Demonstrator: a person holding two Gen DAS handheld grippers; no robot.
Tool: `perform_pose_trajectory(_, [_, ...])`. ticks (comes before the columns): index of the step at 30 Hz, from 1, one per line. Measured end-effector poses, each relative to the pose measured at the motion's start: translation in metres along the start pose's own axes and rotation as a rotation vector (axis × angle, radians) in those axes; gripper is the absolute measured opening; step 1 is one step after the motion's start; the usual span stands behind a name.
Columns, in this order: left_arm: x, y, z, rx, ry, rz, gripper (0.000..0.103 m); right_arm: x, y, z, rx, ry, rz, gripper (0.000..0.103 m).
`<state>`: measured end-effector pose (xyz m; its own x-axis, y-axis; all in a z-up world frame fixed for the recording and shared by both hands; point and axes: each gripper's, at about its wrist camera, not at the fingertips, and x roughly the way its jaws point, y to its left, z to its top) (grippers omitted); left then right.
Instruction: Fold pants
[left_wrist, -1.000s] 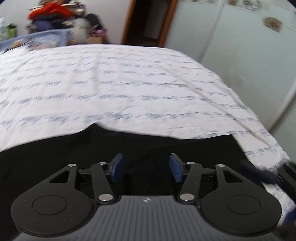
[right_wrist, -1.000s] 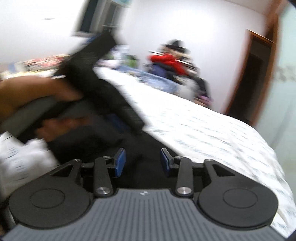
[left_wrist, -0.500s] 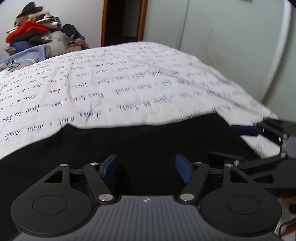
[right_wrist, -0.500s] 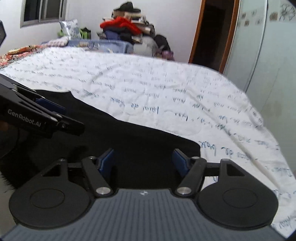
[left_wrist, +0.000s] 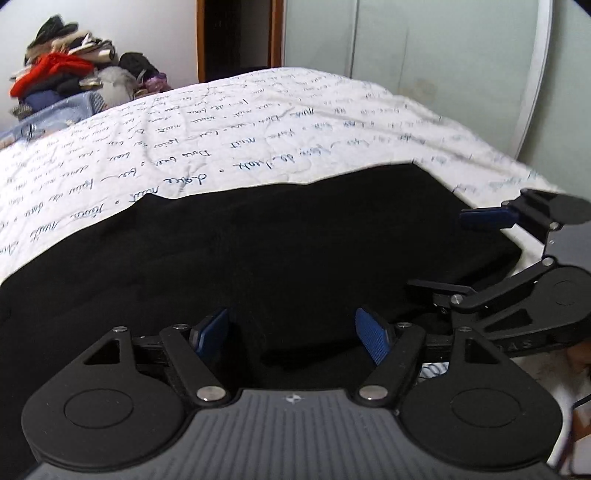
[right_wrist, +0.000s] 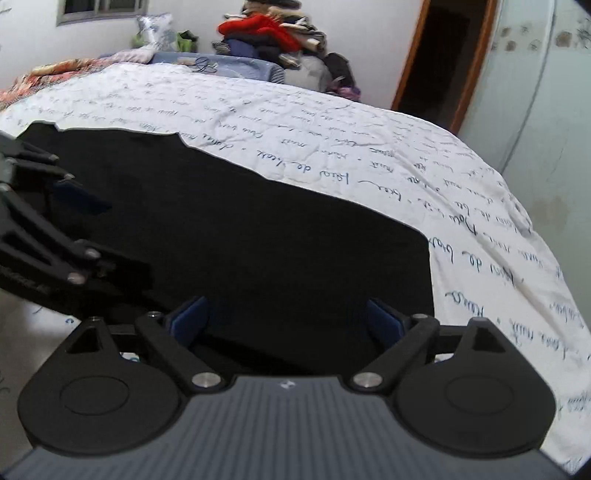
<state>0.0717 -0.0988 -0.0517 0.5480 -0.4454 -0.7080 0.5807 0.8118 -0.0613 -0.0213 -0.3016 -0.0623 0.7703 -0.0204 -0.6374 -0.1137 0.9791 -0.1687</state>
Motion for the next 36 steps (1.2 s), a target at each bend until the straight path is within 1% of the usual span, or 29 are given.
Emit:
perform_pose_trajectory(1, [-0.005, 0.006, -0.002, -0.023, -0.012, 0.005, 0.075, -0.004, 0.001, 0.002, 0.009, -0.008, -0.01, 0.092])
perform_pose_trajectory(2, [-0.01, 0.012, -0.003, -0.043, -0.025, 0.026, 0.075, -0.011, 0.004, 0.006, 0.007, -0.036, -0.021, 0.092])
perform_pose_trajectory(4, [-0.019, 0.027, -0.008, -0.081, -0.049, 0.091, 0.075, -0.023, 0.011, 0.015, 0.004, -0.098, -0.019, 0.101])
perform_pose_trajectory(5, [-0.023, 0.036, -0.01, -0.102, -0.055, 0.123, 0.075, -0.025, 0.015, 0.02, -0.002, -0.119, -0.01, 0.102])
perform_pose_trajectory(7, [-0.024, 0.055, -0.016, -0.14, -0.042, 0.179, 0.076, -0.022, 0.028, 0.029, -0.029, -0.136, 0.009, 0.103])
perform_pose_trajectory(9, [-0.024, 0.072, -0.024, -0.182, -0.015, 0.214, 0.076, -0.012, 0.043, 0.036, -0.051, -0.132, 0.026, 0.103])
perform_pose_trajectory(10, [-0.024, 0.077, -0.028, -0.183, -0.001, 0.214, 0.076, -0.003, 0.049, 0.037, -0.054, -0.124, 0.04, 0.103])
perform_pose_trajectory(12, [-0.029, 0.077, -0.034, -0.15, -0.003, 0.208, 0.078, 0.014, 0.062, 0.036, -0.061, -0.077, 0.07, 0.103])
perform_pose_trajectory(13, [-0.032, 0.076, -0.036, -0.135, -0.007, 0.21, 0.078, 0.023, 0.069, 0.033, -0.077, -0.04, 0.077, 0.103])
perform_pose_trajectory(14, [-0.035, 0.075, -0.037, -0.129, -0.011, 0.208, 0.078, 0.025, 0.074, 0.03, -0.092, -0.033, 0.066, 0.103])
perform_pose_trajectory(17, [-0.041, 0.084, -0.037, -0.168, -0.039, 0.214, 0.078, 0.013, 0.075, 0.033, -0.106, -0.038, 0.05, 0.103])
perform_pose_trajectory(18, [-0.041, 0.087, -0.036, -0.186, -0.051, 0.225, 0.079, 0.009, 0.076, 0.035, -0.112, -0.054, 0.034, 0.103])
perform_pose_trajectory(20, [-0.038, 0.098, -0.036, -0.215, -0.053, 0.276, 0.082, 0.001, 0.081, 0.042, -0.127, -0.106, 0.014, 0.103])
perform_pose_trajectory(22, [-0.035, 0.105, -0.036, -0.218, -0.043, 0.321, 0.082, 0.002, 0.088, 0.047, -0.134, -0.127, 0.03, 0.103])
perform_pose_trajectory(24, [-0.033, 0.11, -0.039, -0.203, -0.041, 0.329, 0.085, 0.012, 0.099, 0.047, -0.158, -0.094, 0.043, 0.103])
perform_pose_trajectory(26, [-0.038, 0.112, -0.042, -0.197, -0.046, 0.333, 0.085, 0.024, 0.107, 0.041, -0.186, -0.059, 0.044, 0.103])
perform_pose_trajectory(28, [-0.041, 0.111, -0.043, -0.184, -0.049, 0.337, 0.085, 0.026, 0.107, 0.04, -0.152, -0.046, 0.068, 0.103])
perform_pose_trajectory(32, [-0.042, 0.113, -0.044, -0.199, -0.054, 0.335, 0.086, 0.022, 0.107, 0.044, -0.162, -0.045, 0.061, 0.103])
perform_pose_trajectory(34, [-0.042, 0.113, -0.044, -0.203, -0.056, 0.336, 0.086, 0.021, 0.11, 0.042, -0.189, -0.044, 0.051, 0.103])
perform_pose_trajectory(36, [-0.043, 0.113, -0.044, -0.198, -0.055, 0.337, 0.086, 0.021, 0.112, 0.041, -0.188, -0.037, 0.051, 0.103])
